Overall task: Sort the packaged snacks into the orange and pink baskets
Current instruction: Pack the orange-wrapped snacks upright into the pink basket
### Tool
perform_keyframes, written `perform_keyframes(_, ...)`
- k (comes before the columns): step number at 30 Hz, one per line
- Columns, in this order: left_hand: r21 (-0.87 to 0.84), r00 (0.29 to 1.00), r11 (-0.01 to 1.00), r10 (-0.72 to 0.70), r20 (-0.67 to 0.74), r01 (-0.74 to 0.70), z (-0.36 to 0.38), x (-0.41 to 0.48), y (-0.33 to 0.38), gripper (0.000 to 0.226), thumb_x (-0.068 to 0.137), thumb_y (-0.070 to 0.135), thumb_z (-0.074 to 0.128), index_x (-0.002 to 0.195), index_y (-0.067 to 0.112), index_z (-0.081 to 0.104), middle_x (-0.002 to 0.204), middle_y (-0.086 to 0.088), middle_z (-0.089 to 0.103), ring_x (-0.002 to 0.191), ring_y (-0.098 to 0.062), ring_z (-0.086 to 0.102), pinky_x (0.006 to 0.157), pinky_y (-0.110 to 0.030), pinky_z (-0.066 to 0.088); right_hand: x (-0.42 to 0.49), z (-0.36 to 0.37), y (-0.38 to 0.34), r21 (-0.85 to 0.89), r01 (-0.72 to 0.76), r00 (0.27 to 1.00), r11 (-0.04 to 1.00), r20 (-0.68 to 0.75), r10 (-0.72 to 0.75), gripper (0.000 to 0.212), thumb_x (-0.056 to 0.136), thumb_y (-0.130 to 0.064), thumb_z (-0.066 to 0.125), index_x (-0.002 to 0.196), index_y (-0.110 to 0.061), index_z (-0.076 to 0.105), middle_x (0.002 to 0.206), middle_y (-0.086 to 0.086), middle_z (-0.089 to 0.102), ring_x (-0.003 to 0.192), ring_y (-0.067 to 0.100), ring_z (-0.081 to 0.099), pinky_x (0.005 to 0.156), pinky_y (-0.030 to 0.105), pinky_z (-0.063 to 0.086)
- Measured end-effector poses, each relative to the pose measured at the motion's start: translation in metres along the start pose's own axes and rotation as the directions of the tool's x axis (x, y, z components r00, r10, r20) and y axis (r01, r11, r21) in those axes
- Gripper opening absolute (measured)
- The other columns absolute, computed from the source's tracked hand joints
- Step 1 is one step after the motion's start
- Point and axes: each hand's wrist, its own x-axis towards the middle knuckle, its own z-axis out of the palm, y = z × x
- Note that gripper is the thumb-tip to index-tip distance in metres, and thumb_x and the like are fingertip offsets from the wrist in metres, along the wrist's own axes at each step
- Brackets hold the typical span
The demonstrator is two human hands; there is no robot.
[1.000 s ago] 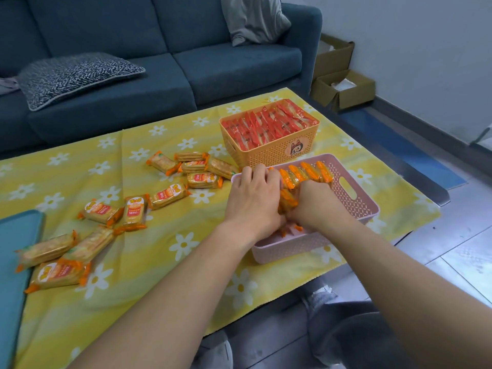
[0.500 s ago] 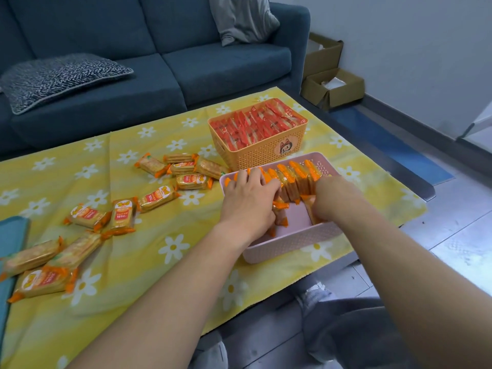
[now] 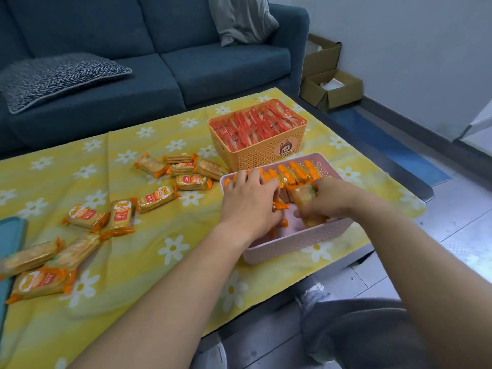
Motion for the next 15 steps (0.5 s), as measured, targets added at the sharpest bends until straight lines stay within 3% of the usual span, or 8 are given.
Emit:
perform_keyframes(2,-0.016,1.000,1.000,-0.011,0.000,0.011,0.001,0.000,0.000,0.034,0.081,0.055,0.067,0.101,0.030,0.058,0.110,0.002,0.046,0.109,-0.027,0.043,0.090,-0.041,0.041,-0.006,-0.004,-0.001,0.108,0.028,0.999,0.994,0.015,-0.030,0.043,0.073,-0.032,0.089,0.101,-0.013,0.062,0.091,0.009,0.070,0.077,0.022,0.065,0.068,0.035,0.053)
perform_keyframes(4,-0.019,1.000,1.000,-0.016,-0.011,0.016,0.002,0.001,0.000,0.036,0.080,0.055,0.070,0.102,0.029,0.058,0.111,0.002,0.047,0.110,-0.027,0.043,0.090,-0.042,0.042,-0.007,-0.003,-0.003,0.139,0.075,0.996,0.987,-0.060,-0.068,0.040,0.068,-0.030,0.092,0.095,-0.016,0.065,0.083,0.004,0.070,0.074,0.019,0.066,0.062,0.030,0.051)
perform_keyframes(6,-0.013,0.999,1.000,-0.019,-0.030,0.019,0.003,0.001,0.002,0.039,0.077,0.052,0.073,0.104,0.027,0.057,0.112,0.001,0.049,0.111,-0.027,0.045,0.089,-0.040,0.042,-0.005,0.004,-0.008,0.072,0.093,0.977,0.993,-0.197,-0.077,0.039,0.064,-0.033,0.093,0.086,-0.018,0.064,0.073,-0.002,0.069,0.067,0.013,0.065,0.055,0.028,0.046)
perform_keyframes(8,-0.012,0.999,1.000,-0.013,-0.051,0.013,0.002,0.001,0.005,0.043,0.076,0.046,0.075,0.108,0.026,0.055,0.114,0.002,0.051,0.111,-0.027,0.046,0.086,-0.037,0.040,-0.001,0.013,-0.013,0.007,0.068,0.967,0.998,-0.248,-0.065,0.043,0.062,-0.032,0.094,0.083,-0.015,0.061,0.068,0.000,0.067,0.064,0.015,0.065,0.053,0.030,0.049)
perform_keyframes(12,-0.037,0.998,0.999,0.030,-0.062,-0.033,0.001,0.002,0.009,0.049,0.076,0.025,0.074,0.118,0.027,0.048,0.119,0.001,0.051,0.111,-0.028,0.045,0.088,-0.039,0.040,0.005,0.023,-0.019,-0.030,0.054,0.988,0.998,-0.144,-0.057,0.029,0.066,-0.016,0.085,0.066,-0.008,0.057,0.066,0.009,0.065,0.065,0.026,0.064,0.048,0.027,0.044)
perform_keyframes(15,-0.014,0.997,0.998,0.054,-0.046,-0.055,0.002,0.002,0.008,0.049,0.077,0.023,0.073,0.119,0.033,0.051,0.115,0.002,0.048,0.108,-0.027,0.044,0.089,-0.041,0.041,0.005,0.019,-0.016,-0.003,0.085,0.991,0.996,-0.105,-0.085,0.013,0.072,-0.009,0.077,0.079,0.001,0.071,0.080,0.019,0.075,0.075,0.032,0.074,0.059,0.034,0.057)
